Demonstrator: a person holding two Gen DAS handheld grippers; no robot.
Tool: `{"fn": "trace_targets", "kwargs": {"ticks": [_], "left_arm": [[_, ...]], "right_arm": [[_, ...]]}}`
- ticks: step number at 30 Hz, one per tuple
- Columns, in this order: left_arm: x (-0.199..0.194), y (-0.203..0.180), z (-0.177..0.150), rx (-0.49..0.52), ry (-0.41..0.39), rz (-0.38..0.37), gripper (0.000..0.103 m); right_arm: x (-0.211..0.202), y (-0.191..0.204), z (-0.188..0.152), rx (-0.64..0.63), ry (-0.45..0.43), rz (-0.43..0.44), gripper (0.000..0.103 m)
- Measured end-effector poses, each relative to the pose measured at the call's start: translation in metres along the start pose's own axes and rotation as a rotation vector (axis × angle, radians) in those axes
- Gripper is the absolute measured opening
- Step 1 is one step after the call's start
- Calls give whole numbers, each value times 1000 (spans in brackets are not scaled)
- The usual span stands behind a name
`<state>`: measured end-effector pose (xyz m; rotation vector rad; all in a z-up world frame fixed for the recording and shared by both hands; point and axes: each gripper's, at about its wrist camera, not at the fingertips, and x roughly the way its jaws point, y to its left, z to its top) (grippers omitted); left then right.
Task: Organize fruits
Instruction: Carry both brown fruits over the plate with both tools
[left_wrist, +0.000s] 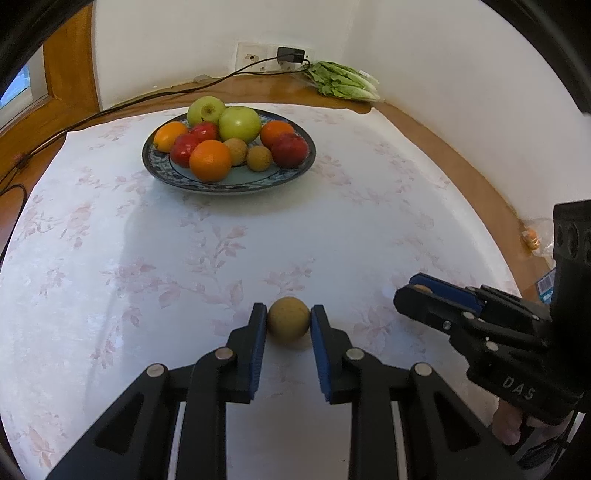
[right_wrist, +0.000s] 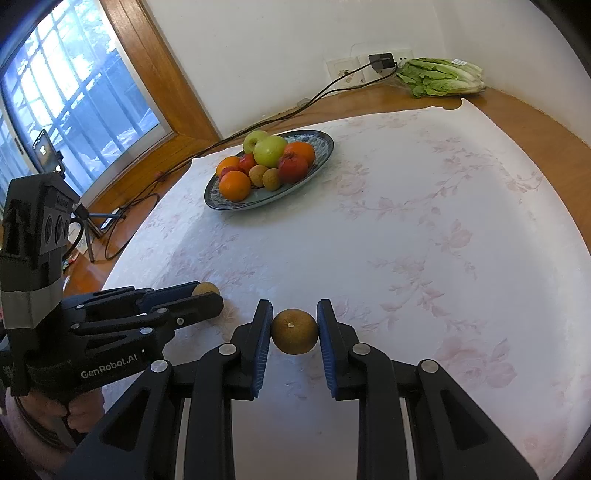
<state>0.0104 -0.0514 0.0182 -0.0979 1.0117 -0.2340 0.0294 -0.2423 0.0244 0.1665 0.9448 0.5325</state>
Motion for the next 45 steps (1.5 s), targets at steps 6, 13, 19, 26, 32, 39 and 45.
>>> {"fn": "trace_targets", "kwargs": {"ticks": [6, 13, 19, 26, 32, 39, 45], "left_arm": [[-3, 3, 0, -7, -7, 6, 25], [-7, 6, 1, -14, -18, 14, 25], [-11, 9, 6, -21, -30, 23, 25], [-20, 14, 21, -20, -65, 40, 25], [-21, 28, 39, -44, -73, 40, 25], [-20, 42, 61, -61, -91, 61, 25], [-16, 52, 80, -63, -112, 90, 25]], "right_arm": [[-1, 2, 0, -6, 1, -4, 26], [-2, 4, 4, -16, -6, -7, 26], [-6, 7, 13, -36, -22, -12, 26], [-8, 11, 28, -48, -19, 3, 26], [-7, 14, 42, -69, 0, 3, 26], [-8, 19, 61, -111, -14, -32, 26], [-2, 21, 77, -129, -15, -57, 26]]}}
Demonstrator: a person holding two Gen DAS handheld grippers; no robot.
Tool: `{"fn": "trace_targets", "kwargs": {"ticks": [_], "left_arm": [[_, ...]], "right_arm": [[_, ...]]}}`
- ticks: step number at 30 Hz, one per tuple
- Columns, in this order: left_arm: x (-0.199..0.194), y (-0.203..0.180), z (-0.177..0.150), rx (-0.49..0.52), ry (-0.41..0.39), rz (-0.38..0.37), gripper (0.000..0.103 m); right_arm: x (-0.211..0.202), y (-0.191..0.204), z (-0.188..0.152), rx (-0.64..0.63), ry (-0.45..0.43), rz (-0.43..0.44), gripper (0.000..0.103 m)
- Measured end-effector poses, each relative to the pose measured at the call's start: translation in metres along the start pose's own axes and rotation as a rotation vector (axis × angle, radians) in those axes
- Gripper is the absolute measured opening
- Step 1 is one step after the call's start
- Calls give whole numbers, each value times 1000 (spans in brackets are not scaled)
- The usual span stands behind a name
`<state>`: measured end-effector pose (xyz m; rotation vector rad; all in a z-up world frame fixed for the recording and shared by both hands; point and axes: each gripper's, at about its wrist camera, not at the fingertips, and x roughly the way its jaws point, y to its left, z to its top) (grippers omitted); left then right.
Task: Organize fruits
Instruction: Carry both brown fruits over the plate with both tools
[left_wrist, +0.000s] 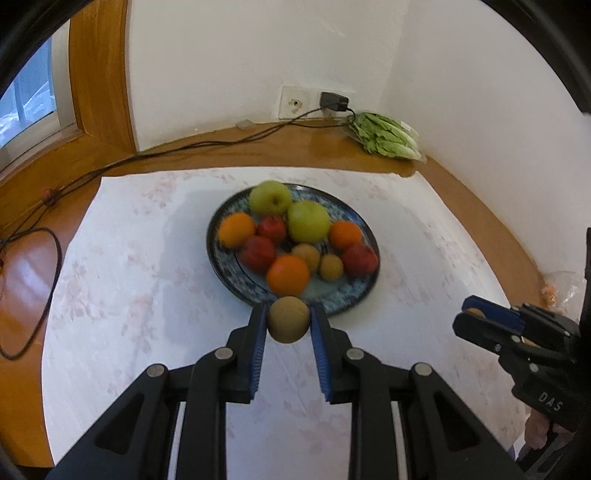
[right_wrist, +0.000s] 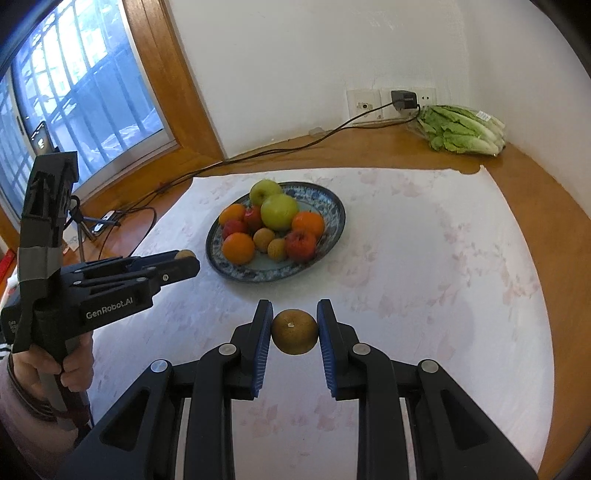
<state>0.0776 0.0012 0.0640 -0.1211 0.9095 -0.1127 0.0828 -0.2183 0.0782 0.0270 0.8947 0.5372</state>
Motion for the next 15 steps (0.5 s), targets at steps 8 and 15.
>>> {"fn": "trace_targets", "kwargs": {"ticks": [8, 15], "left_arm": [[20, 15, 12, -36, 13, 44, 25], [35, 19, 17, -38, 18, 56, 25]], "right_arm": [[17, 4, 17, -10, -21, 1, 26], [37, 7, 31, -10, -38, 9, 26]]}}
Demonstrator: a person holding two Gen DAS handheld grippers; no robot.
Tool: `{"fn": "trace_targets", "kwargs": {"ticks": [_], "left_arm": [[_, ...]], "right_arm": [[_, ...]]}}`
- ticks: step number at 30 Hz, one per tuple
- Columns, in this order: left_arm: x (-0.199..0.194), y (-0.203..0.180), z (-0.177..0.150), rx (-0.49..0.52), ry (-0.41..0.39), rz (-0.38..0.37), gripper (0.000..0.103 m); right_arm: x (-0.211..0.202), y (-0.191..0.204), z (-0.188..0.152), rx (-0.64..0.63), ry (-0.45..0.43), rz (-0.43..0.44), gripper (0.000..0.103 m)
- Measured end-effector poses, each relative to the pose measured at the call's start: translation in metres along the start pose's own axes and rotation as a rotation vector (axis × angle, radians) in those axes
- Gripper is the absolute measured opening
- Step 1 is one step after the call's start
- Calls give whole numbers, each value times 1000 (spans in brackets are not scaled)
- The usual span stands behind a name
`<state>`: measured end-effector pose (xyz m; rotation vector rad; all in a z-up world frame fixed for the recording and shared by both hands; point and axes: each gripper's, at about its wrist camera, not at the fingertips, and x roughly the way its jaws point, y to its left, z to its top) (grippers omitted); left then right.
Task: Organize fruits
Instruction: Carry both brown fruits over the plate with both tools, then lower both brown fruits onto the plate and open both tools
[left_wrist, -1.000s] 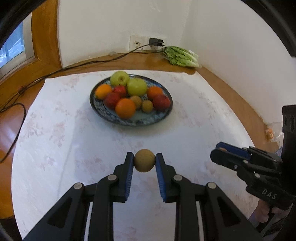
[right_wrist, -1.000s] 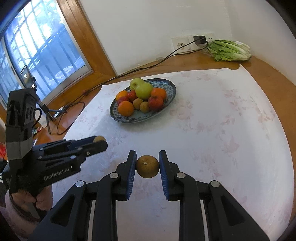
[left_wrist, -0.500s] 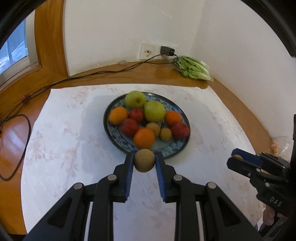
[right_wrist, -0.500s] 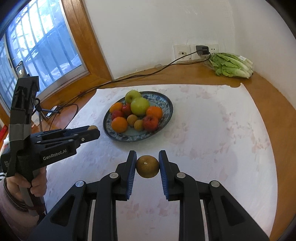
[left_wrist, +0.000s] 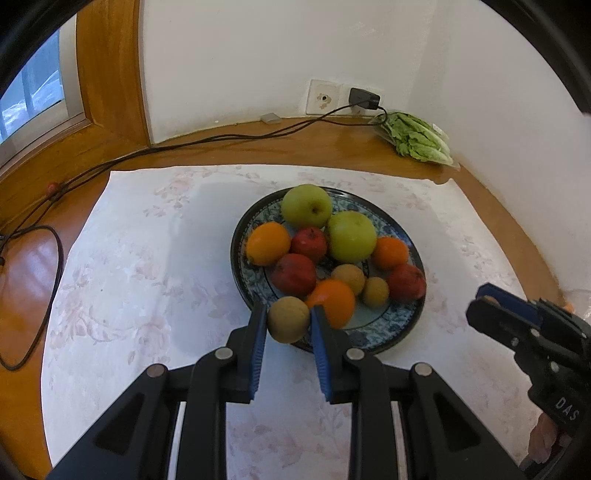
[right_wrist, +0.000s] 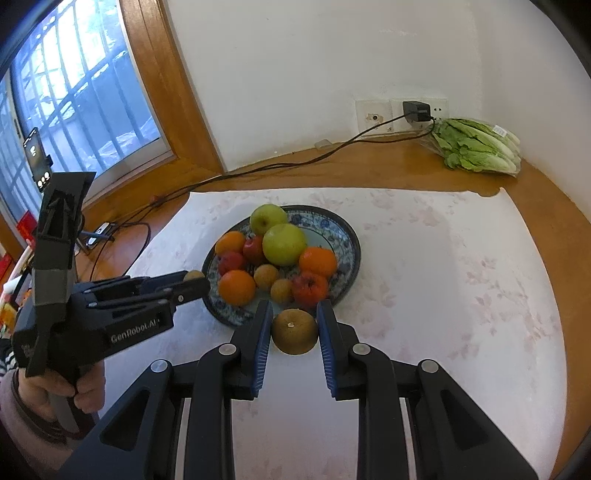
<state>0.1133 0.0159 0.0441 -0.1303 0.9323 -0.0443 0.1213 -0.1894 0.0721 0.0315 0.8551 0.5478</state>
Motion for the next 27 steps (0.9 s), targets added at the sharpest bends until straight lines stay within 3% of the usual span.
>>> {"fn": "trace_targets", "kwargs": {"ticks": [14, 27], "left_arm": [[13, 6, 8, -1, -35, -20, 25], [22, 12, 8, -12, -29, -36, 25]], "right_arm": [[50, 8, 20, -5, -15, -1, 26], [72, 11, 22, -20, -35, -1, 26]]}}
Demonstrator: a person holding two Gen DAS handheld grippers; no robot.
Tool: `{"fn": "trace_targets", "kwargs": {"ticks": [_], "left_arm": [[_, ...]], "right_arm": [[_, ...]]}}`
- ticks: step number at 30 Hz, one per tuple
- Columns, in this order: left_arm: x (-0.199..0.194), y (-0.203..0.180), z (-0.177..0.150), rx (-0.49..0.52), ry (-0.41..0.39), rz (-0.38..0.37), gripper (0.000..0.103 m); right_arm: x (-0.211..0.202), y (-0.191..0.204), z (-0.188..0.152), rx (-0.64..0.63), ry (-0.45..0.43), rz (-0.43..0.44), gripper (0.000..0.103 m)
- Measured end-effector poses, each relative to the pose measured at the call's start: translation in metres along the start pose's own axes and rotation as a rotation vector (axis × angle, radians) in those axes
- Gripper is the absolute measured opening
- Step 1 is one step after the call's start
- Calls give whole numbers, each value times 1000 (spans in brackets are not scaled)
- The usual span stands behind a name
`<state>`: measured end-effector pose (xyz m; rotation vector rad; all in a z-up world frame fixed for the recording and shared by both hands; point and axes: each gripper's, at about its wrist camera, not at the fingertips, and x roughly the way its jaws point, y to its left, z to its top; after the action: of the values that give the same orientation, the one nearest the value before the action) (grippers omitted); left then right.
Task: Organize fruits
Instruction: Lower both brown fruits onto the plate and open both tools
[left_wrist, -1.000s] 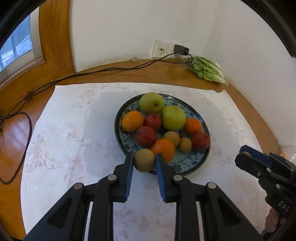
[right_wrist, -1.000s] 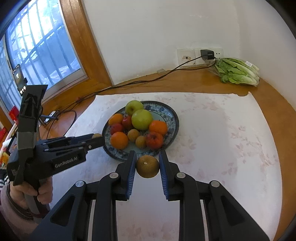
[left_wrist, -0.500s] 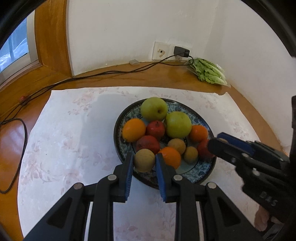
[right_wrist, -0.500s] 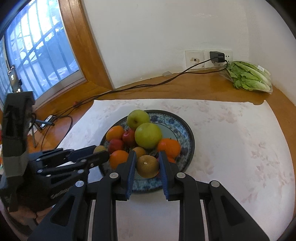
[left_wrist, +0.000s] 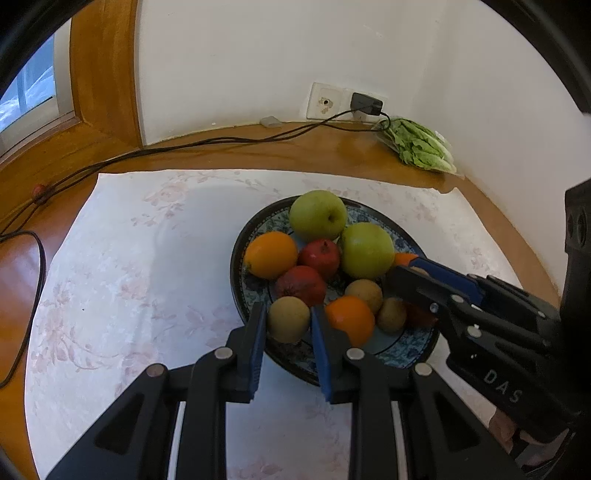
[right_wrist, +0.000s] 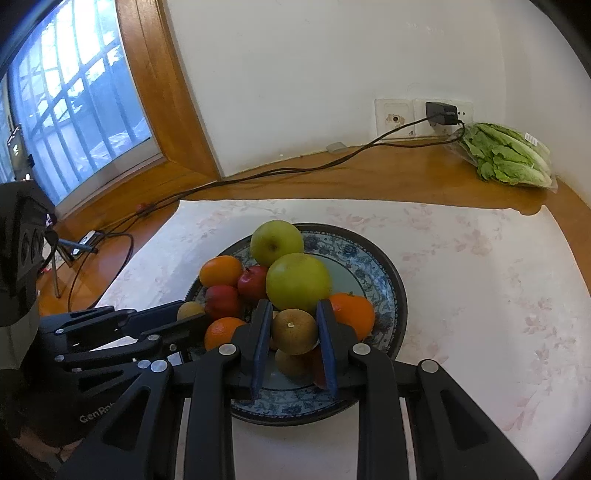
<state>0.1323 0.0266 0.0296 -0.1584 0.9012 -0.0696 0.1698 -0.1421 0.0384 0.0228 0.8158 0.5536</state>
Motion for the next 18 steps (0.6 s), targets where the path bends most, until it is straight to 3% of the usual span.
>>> {"fn": "trace_targets", "kwargs": {"ticks": [8, 14, 18], "left_arm": [[-1, 0, 0, 0, 3, -2, 25], [-6, -2, -1, 0, 4, -12, 37], [-14, -5, -3, 5, -2, -19, 44]], "right_arm": [[0, 1, -1, -10, -10, -2, 26], [-7, -2, 0, 14, -30, 14, 47], [-16, -5, 0, 37, -41, 23, 50]]}}
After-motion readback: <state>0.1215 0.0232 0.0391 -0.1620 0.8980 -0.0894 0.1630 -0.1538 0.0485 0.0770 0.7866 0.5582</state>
